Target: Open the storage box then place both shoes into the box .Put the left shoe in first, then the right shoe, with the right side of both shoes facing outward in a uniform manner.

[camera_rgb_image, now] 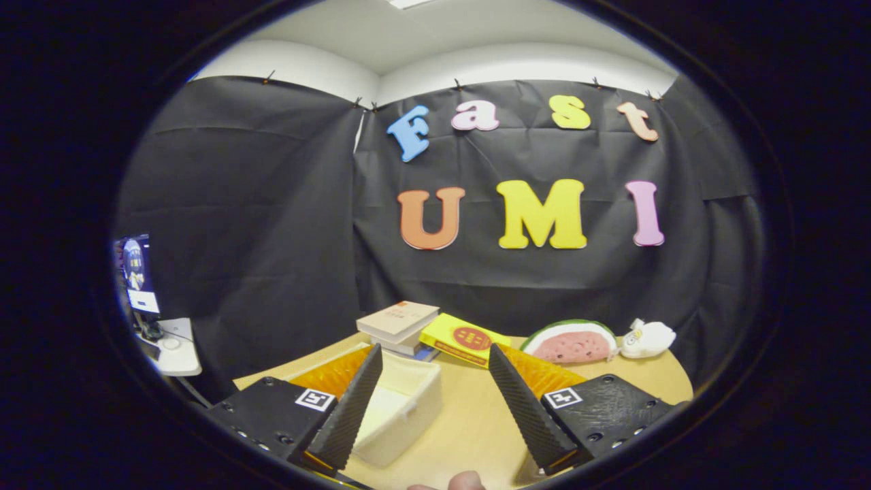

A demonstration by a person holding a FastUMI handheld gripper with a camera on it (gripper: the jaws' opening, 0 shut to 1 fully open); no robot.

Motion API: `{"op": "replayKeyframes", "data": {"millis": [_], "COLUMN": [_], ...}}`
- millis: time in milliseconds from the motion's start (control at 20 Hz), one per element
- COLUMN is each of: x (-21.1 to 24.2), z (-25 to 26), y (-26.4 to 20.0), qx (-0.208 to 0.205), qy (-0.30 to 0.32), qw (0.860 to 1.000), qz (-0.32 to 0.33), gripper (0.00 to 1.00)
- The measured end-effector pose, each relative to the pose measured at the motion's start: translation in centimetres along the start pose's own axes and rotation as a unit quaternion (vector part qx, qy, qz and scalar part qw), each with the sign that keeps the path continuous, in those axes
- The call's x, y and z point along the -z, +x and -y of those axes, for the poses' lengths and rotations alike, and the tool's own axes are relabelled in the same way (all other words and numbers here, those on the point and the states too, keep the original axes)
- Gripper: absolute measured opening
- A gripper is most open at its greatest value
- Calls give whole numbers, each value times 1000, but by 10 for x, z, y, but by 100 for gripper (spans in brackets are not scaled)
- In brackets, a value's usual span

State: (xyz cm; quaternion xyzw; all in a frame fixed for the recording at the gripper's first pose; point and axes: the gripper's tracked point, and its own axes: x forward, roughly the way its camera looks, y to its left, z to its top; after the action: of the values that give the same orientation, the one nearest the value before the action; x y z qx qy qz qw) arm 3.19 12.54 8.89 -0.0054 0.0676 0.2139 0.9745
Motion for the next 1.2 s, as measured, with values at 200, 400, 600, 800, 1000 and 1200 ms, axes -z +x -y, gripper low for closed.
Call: {"op": "replayKeyframes", "data": {"millis": [200,400,600,800,1000,1200], "x": [20,66,133,195,236,255], "z": [81,140,173,183,190,202], "y": [-24,-37,-37,-30,-18,-4], "qx": [57,95,115,115,110,126], "qy": [-23,-28,-19,-1,30,68], "qw": [998,993,981,963,947,936], "qz": [-16,-70,-156,-243,-301,-321], "gripper": [95,95,95,95,95,77]}}
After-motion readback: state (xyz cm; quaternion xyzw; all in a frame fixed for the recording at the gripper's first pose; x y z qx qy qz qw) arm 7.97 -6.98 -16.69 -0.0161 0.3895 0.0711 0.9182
